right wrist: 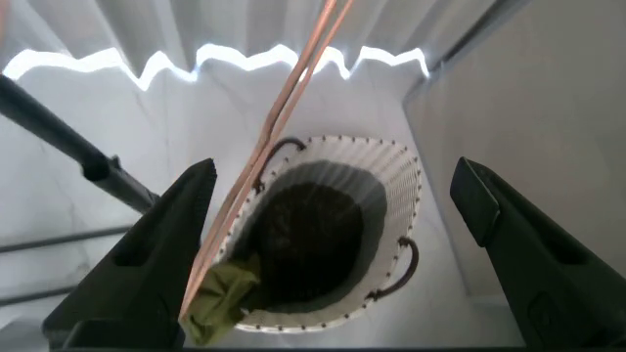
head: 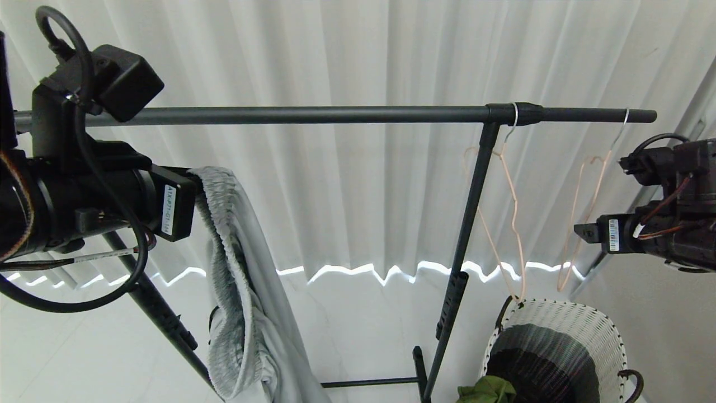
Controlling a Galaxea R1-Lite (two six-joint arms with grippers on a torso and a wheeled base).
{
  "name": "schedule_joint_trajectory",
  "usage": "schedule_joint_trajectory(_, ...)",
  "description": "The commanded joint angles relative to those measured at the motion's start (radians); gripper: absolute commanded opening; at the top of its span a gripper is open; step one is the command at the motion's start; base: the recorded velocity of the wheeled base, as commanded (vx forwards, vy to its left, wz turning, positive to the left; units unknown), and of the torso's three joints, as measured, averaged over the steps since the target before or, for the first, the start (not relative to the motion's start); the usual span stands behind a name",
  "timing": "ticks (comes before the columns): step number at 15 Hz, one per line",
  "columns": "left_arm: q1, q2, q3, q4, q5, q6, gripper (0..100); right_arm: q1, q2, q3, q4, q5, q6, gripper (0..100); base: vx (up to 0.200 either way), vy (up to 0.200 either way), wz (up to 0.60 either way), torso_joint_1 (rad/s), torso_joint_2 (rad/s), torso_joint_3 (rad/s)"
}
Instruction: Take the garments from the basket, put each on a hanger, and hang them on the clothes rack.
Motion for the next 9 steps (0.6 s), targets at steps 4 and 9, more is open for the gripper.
schedule_joint_trajectory(4, -0.005, -0.01, 0.017, 0.0, 0.0, 0.0, 0, -0.041, 0.059, -0.013, -0.003, 0.001, 0.01, 100, 0.0, 0.0, 0.0, 0.0, 0.0, 0.0)
schedule_joint_trajectory(9, -0.005, -0.01, 0.022, 0.0, 0.0, 0.0, 0, -0.056, 0.053, -0.013, -0.006, 0.004, 0.019, 100, 0.0, 0.0, 0.0, 0.0, 0.0, 0.0)
